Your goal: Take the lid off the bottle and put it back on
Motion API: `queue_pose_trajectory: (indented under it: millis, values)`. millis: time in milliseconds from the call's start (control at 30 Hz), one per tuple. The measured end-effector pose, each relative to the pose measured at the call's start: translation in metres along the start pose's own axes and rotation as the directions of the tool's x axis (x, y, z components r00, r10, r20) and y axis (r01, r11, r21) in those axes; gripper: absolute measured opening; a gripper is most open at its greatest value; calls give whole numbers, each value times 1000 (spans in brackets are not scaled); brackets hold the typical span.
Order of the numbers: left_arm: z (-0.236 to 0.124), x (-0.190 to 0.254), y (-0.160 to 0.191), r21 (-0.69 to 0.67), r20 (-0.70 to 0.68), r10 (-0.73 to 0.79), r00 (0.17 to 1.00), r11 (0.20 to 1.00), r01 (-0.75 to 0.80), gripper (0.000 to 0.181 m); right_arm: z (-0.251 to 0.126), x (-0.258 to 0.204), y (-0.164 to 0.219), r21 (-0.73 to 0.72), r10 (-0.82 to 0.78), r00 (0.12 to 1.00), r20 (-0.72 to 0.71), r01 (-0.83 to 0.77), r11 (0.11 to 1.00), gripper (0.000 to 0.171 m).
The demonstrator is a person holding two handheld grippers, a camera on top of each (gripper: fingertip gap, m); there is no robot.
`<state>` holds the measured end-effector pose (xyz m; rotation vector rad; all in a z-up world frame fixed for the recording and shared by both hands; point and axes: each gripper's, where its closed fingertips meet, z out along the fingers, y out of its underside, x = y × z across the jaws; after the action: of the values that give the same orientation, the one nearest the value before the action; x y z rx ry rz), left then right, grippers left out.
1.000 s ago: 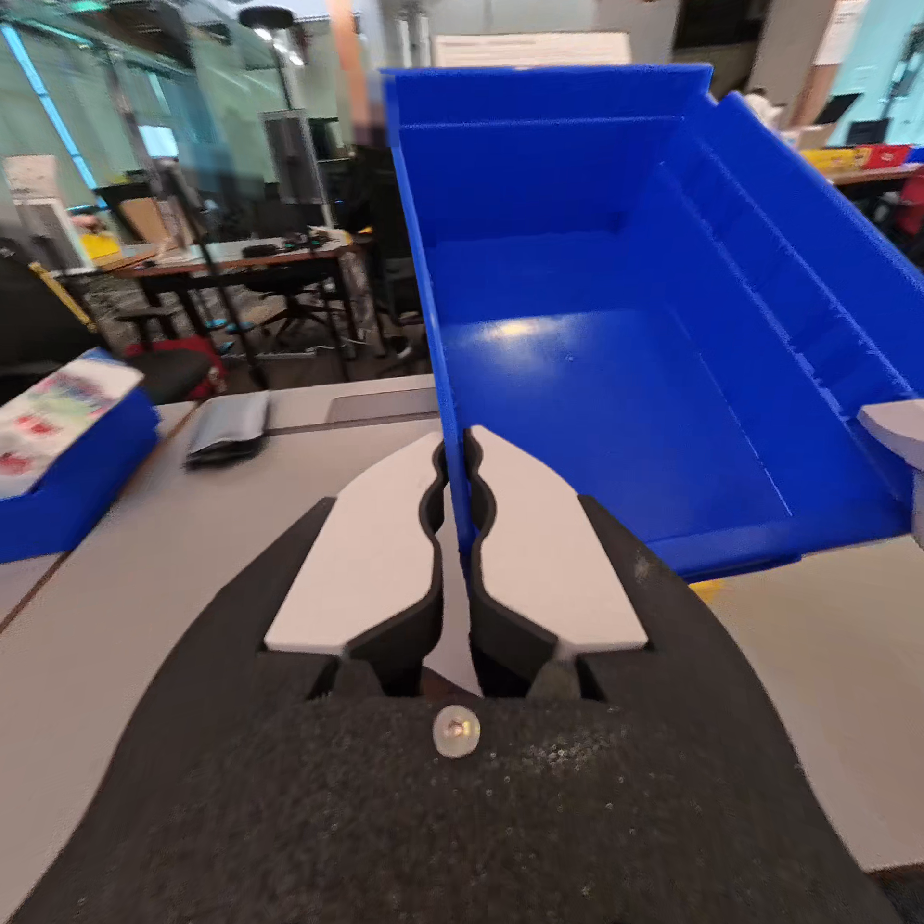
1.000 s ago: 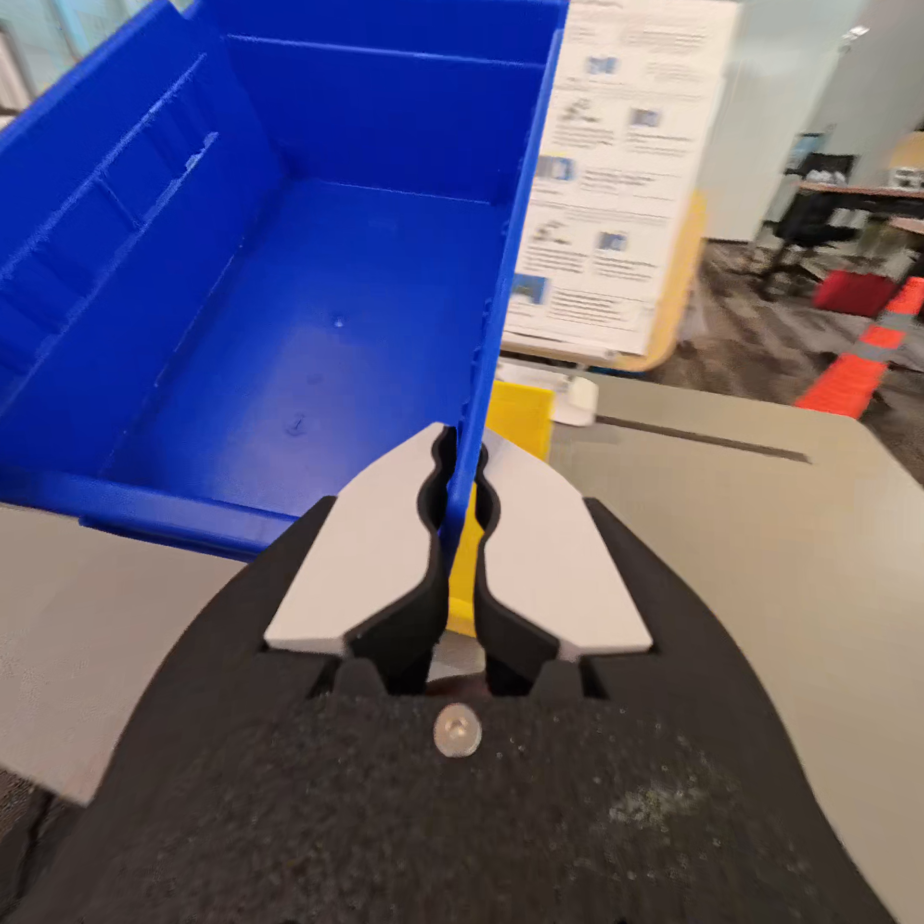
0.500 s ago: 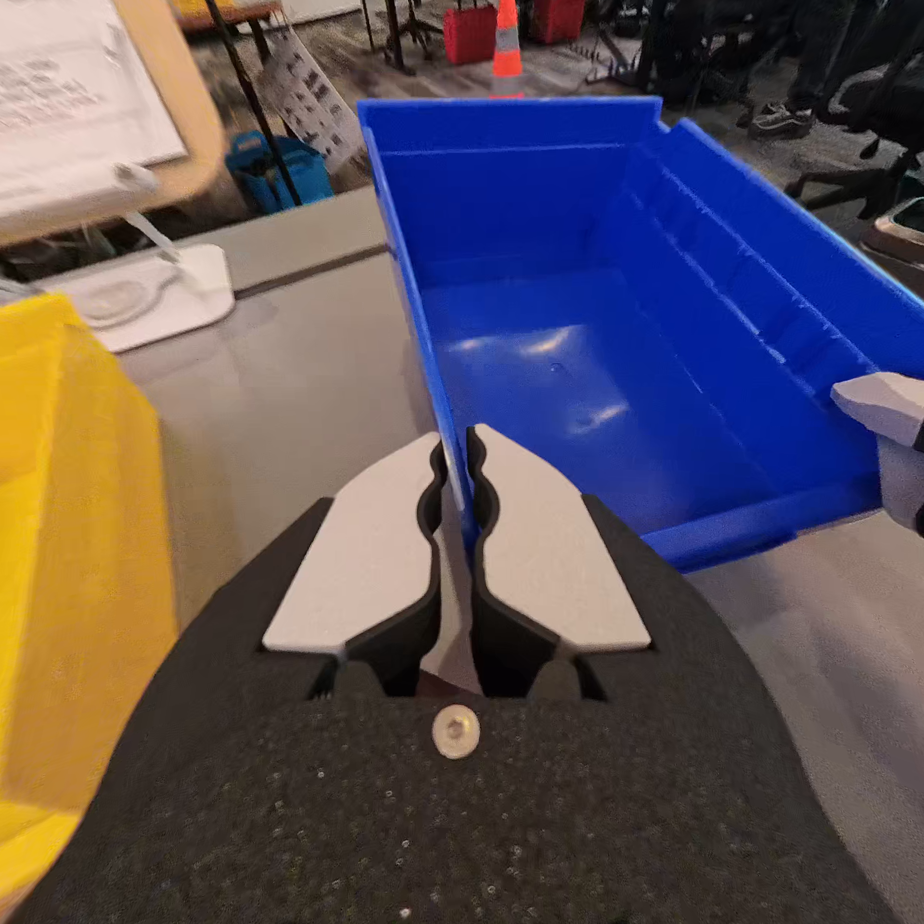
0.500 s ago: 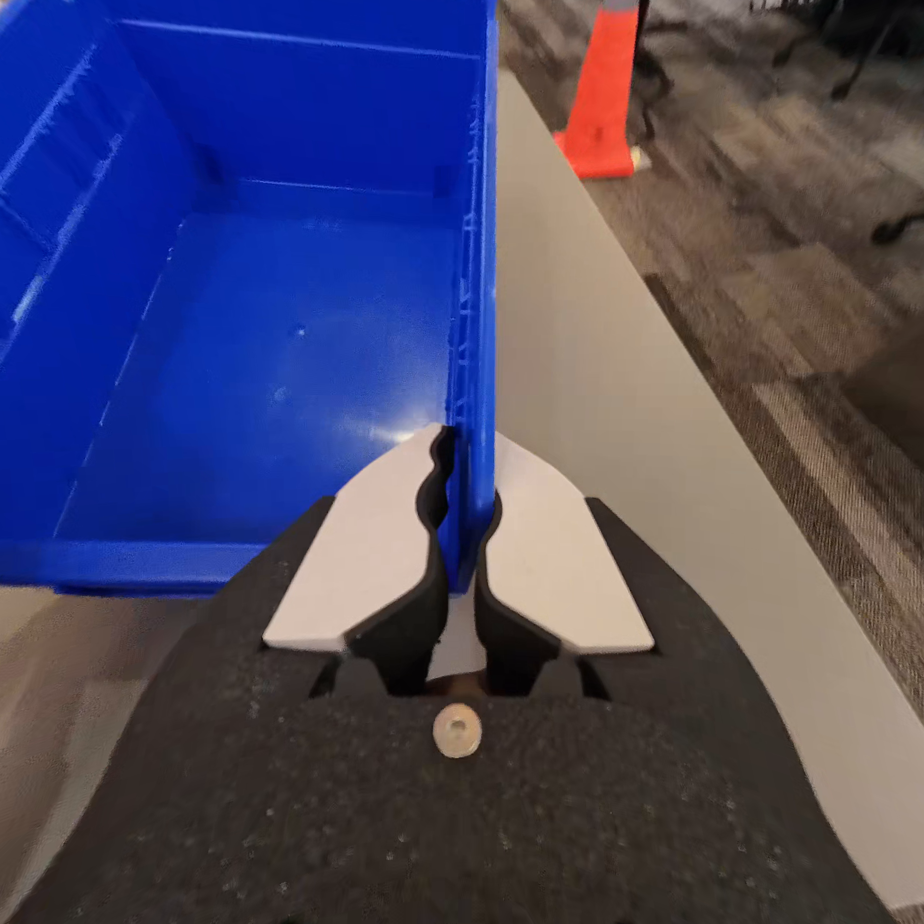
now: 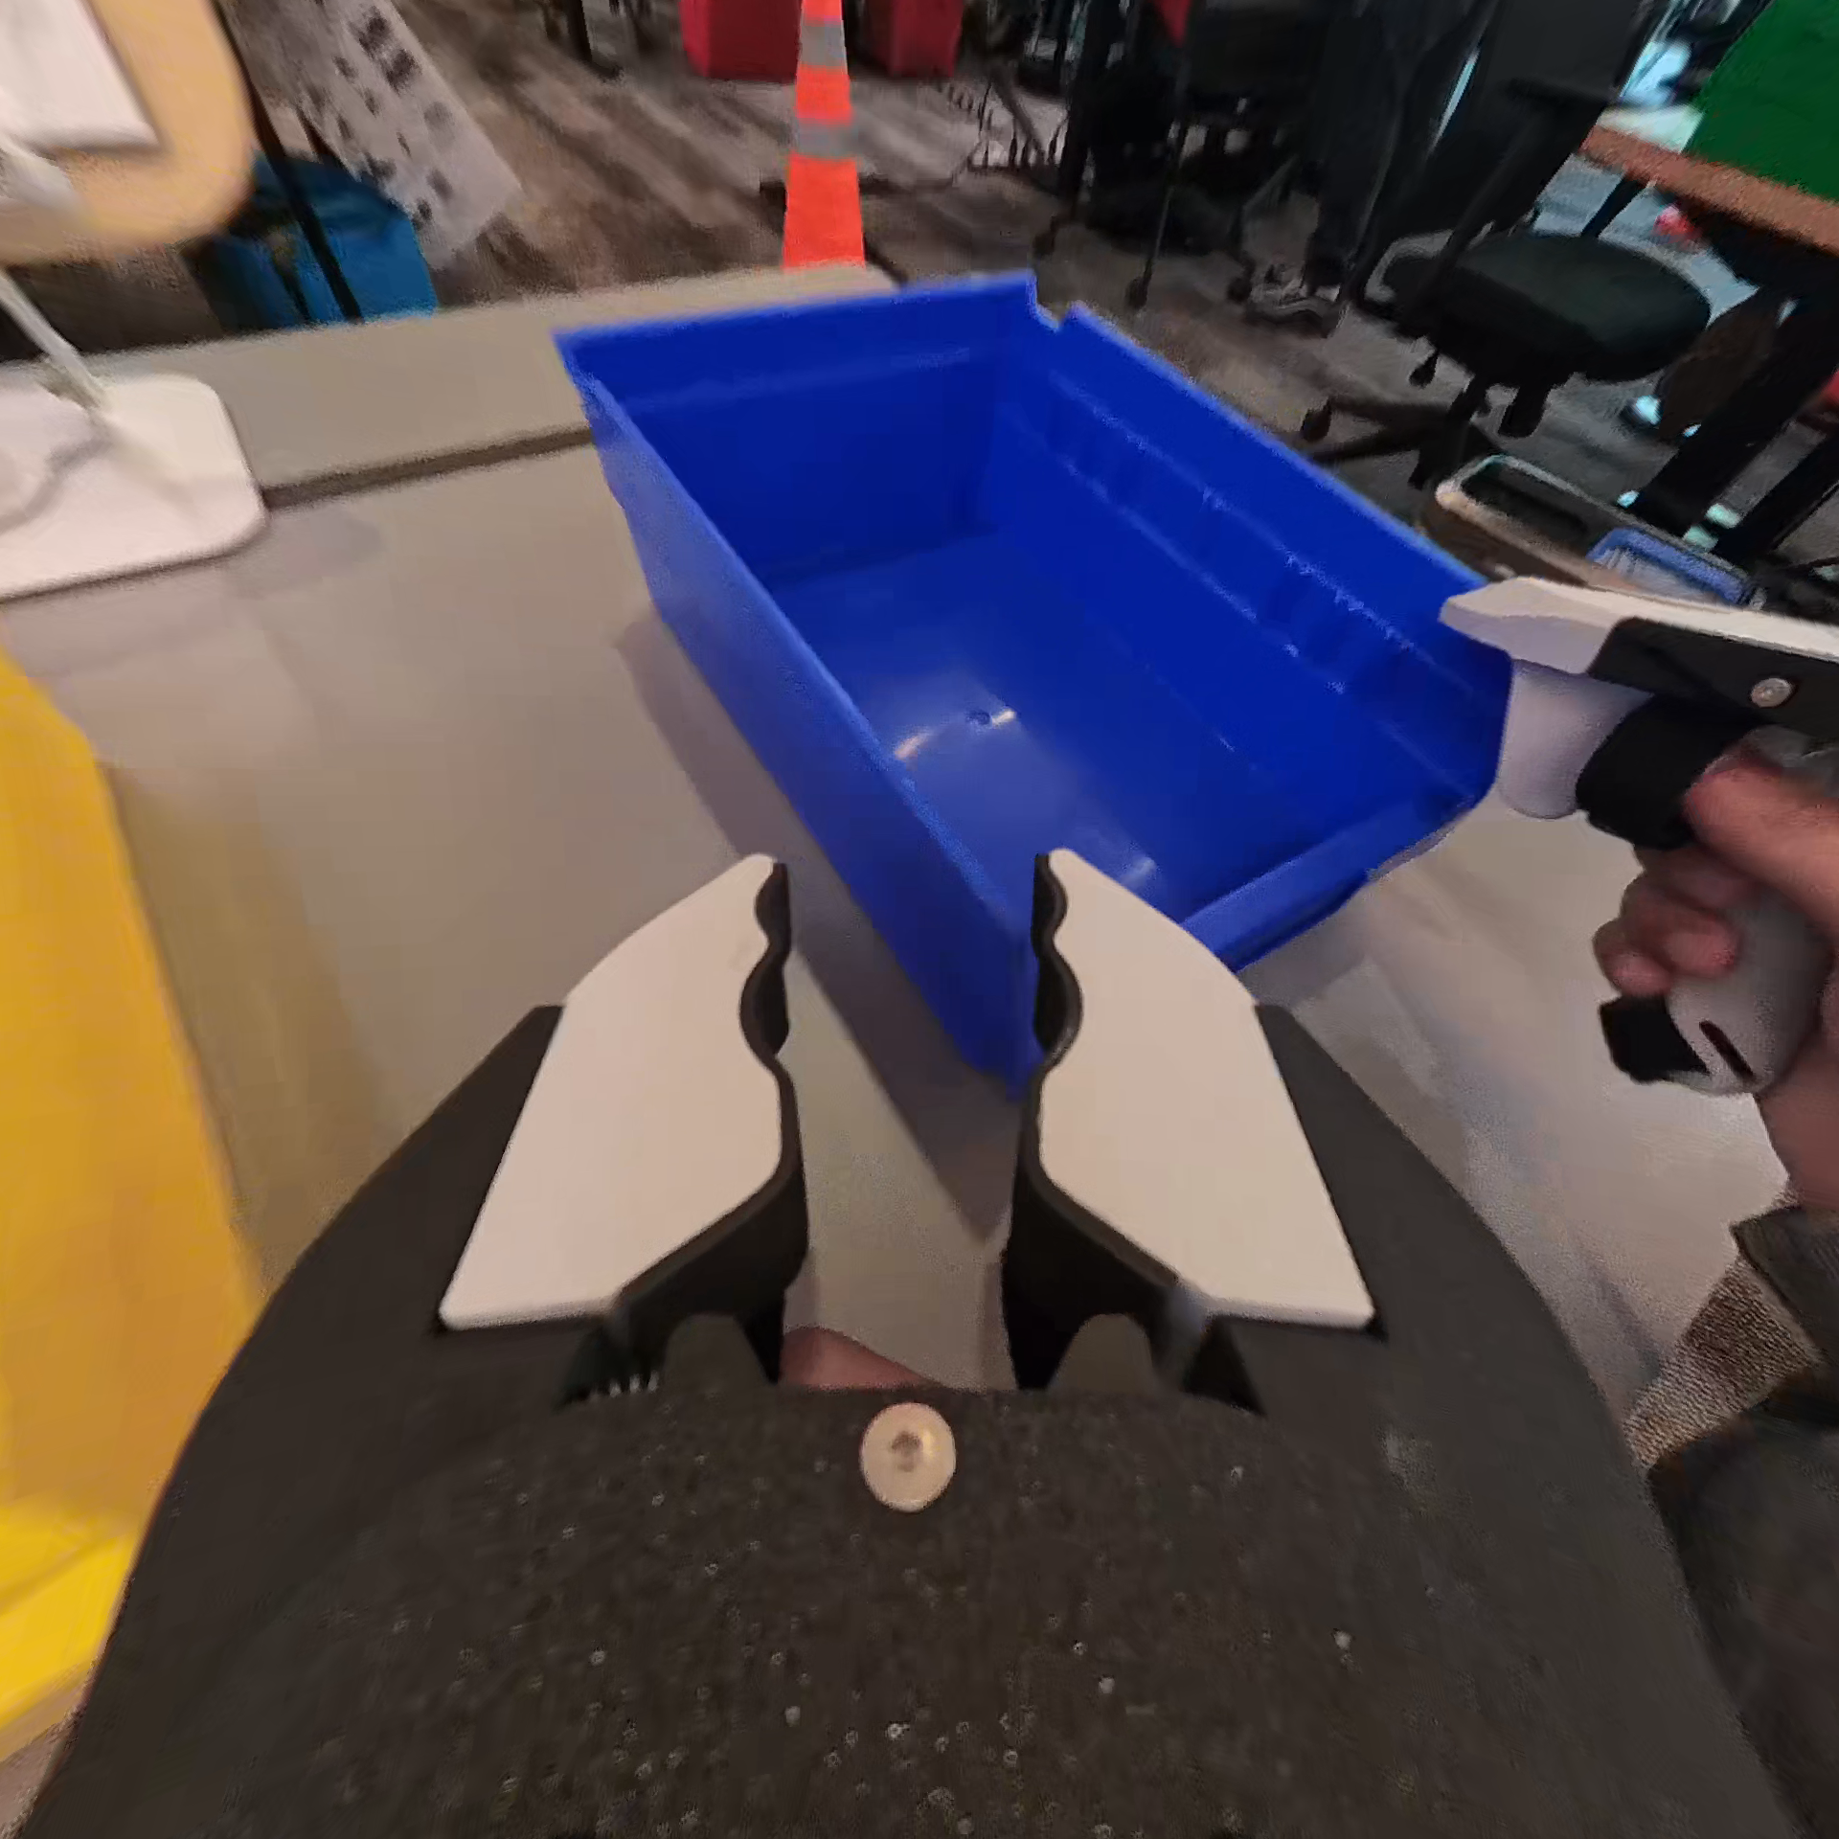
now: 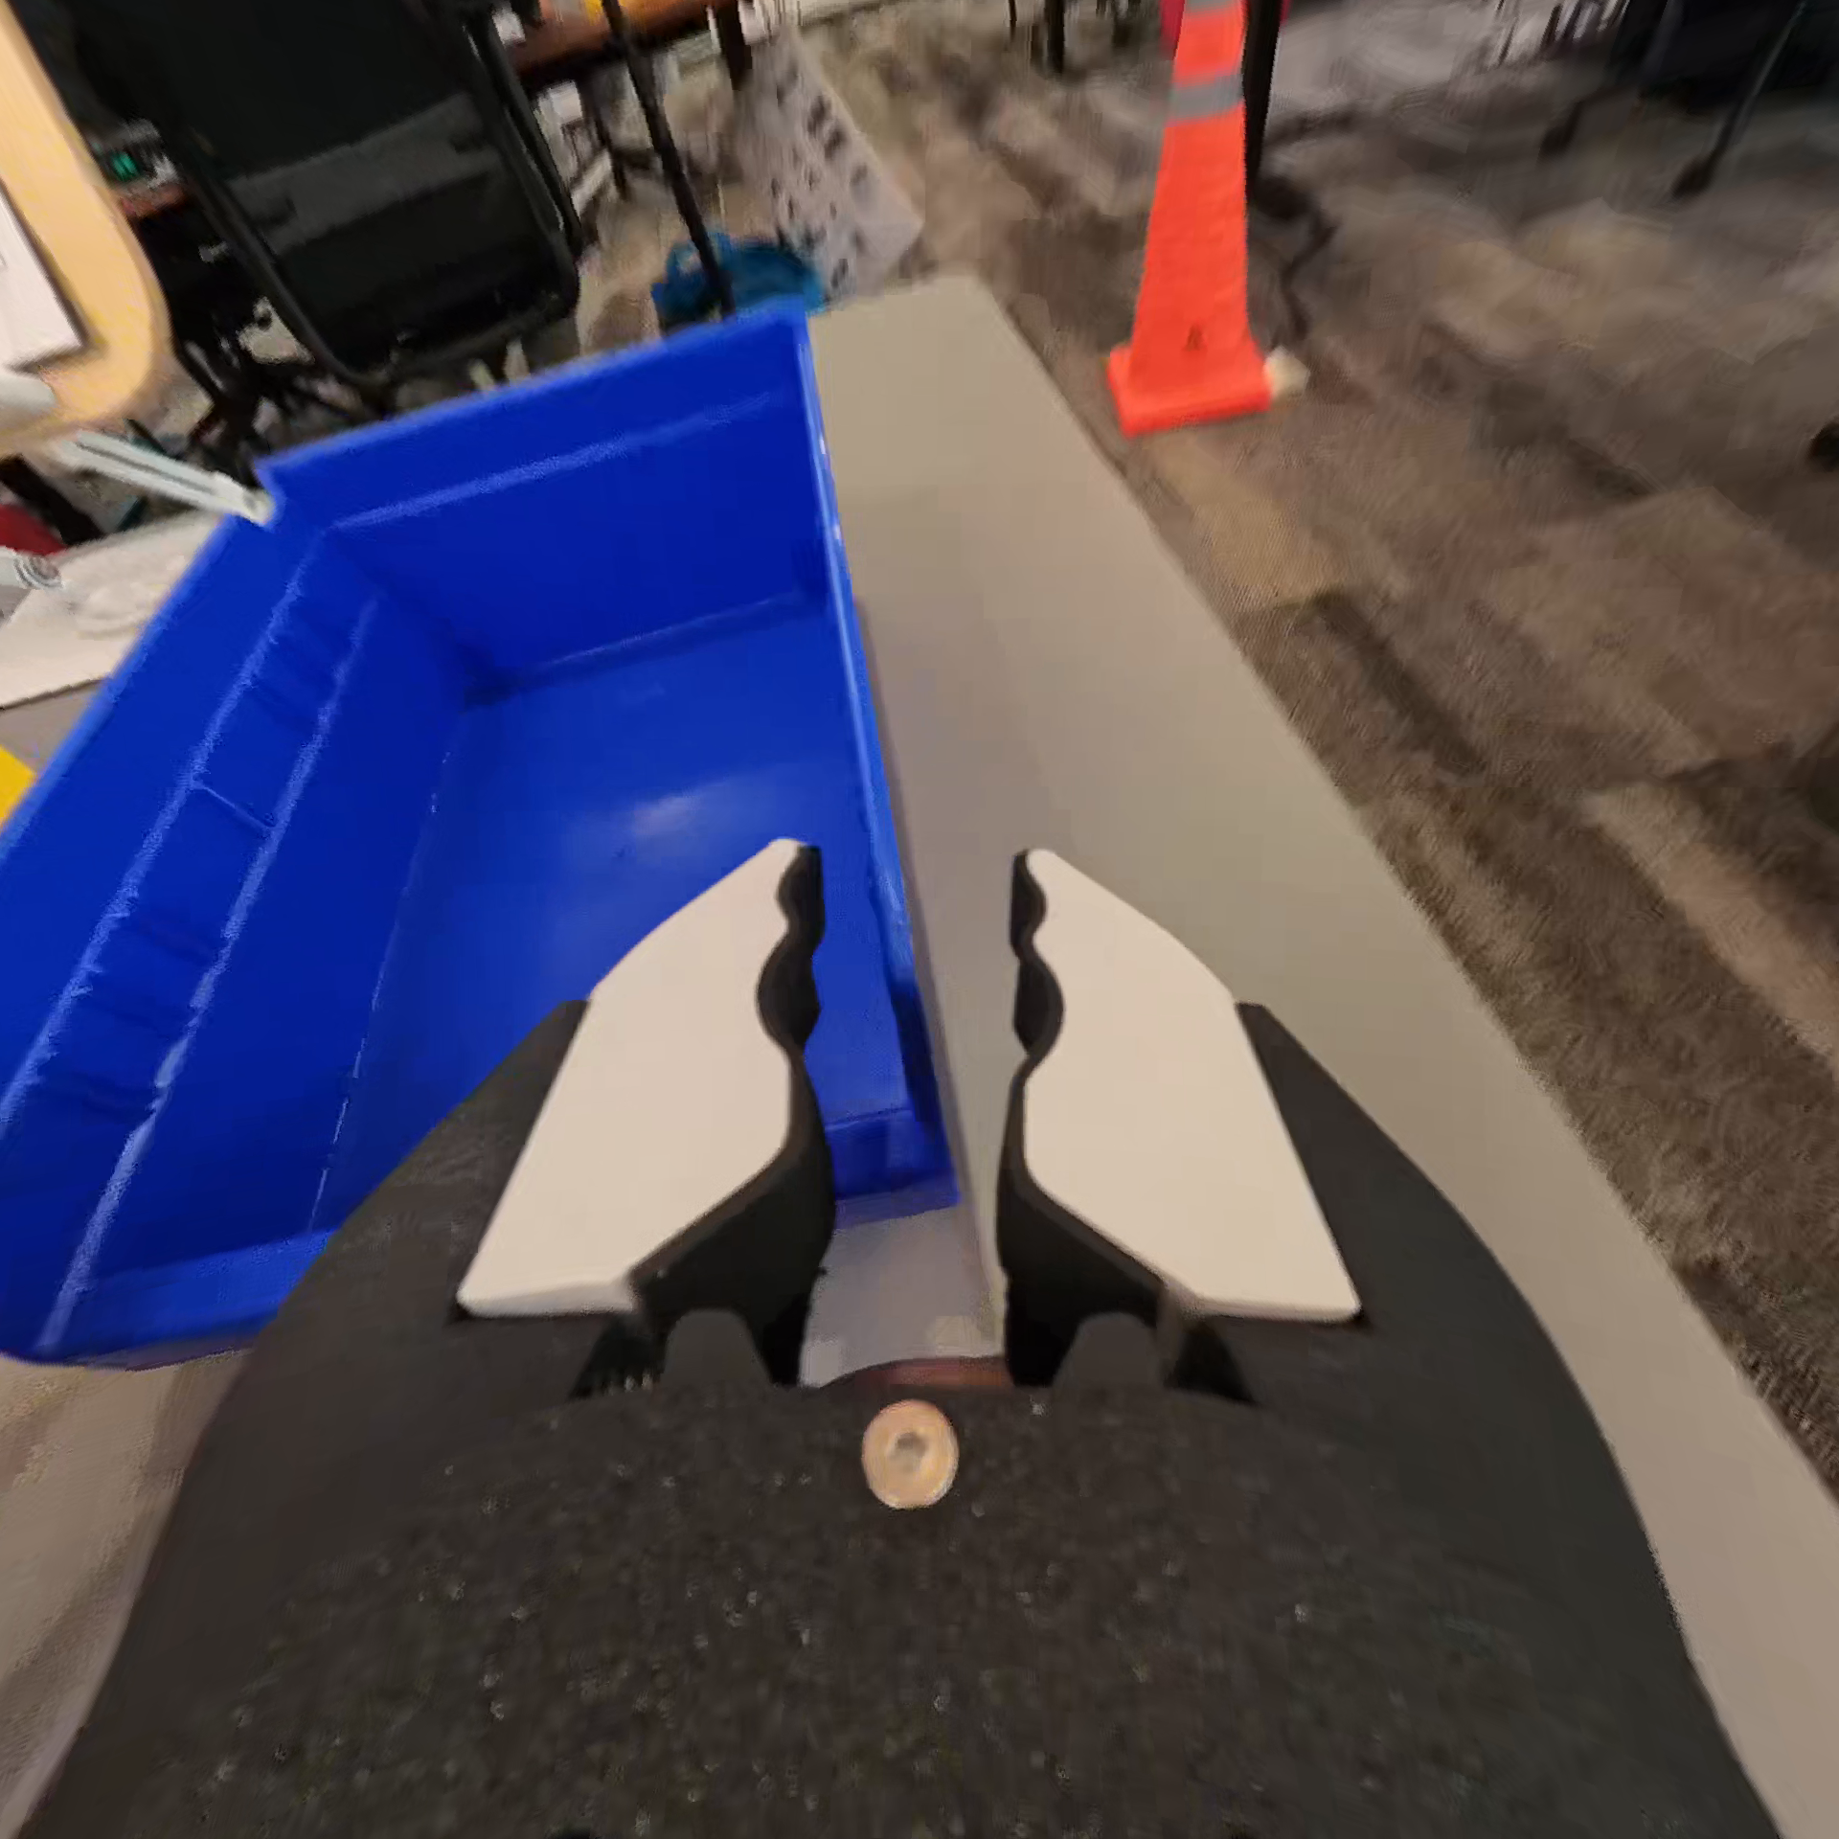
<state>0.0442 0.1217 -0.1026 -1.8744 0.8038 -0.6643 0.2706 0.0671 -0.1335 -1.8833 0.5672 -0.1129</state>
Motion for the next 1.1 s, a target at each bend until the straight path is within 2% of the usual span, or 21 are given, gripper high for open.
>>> queue_pose_trajectory:
  millis: [133,200,267,367,467,533,600,667,700,733,767,833,933,1000,1100]
  values:
    - [-79,-68,-22,86,66,-18,998,996,13,51,-36,-18,-31,194,-158,986,-52,166,967,47]
    - [-117,-119,-20,86,135,-36,990,996,24,50,-47,-42,-34,205,-246,966,-85,258,944,48]
    - [-153,-178,-9,101,252,-51,966,995,26,50,-53,-90,-28,195,-320,947,-28,319,927,50]
    - [-191,-256,22,86,433,-62,899,996,28,53,-62,-191,-5,212,-407,900,156,372,904,50]
    - [-202,-287,52,70,477,-84,875,996,57,62,-72,-304,40,155,-381,808,450,349,924,62]
    - [-193,-290,68,34,456,-67,888,998,58,62,-71,-354,66,103,-349,765,541,351,931,74]
    - [-179,-293,80,-22,436,-45,899,998,61,62,-57,-374,86,30,-342,789,511,381,924,77]
    - [-167,-293,84,-37,402,-82,912,994,105,57,-37,-373,101,-57,-356,840,408,413,909,76]
    - [-161,-293,83,-30,386,-104,917,992,125,50,-27,-369,104,-88,-352,870,344,403,911,70]
    - [-156,-294,83,-31,376,-110,920,991,132,36,-21,-368,107,-115,-331,891,310,381,917,53]
    - [-153,-297,83,-35,382,-102,918,992,124,14,-16,-369,110,-140,-291,912,290,341,929,9]
    - [-152,-307,82,-41,410,-71,909,995,96,5,-13,-371,109,-154,-224,942,249,267,951,5]
    - [-160,-316,75,-16,413,-101,905,993,118,3,-20,-380,103,-90,-275,943,187,295,951,4]
    - [-172,-327,69,9,417,-124,900,991,132,3,-28,-393,95,-35,-284,947,149,292,956,4]
    - [-197,-354,57,71,442,-132,887,991,112,3,-34,-428,86,19,-256,952,167,257,966,4]
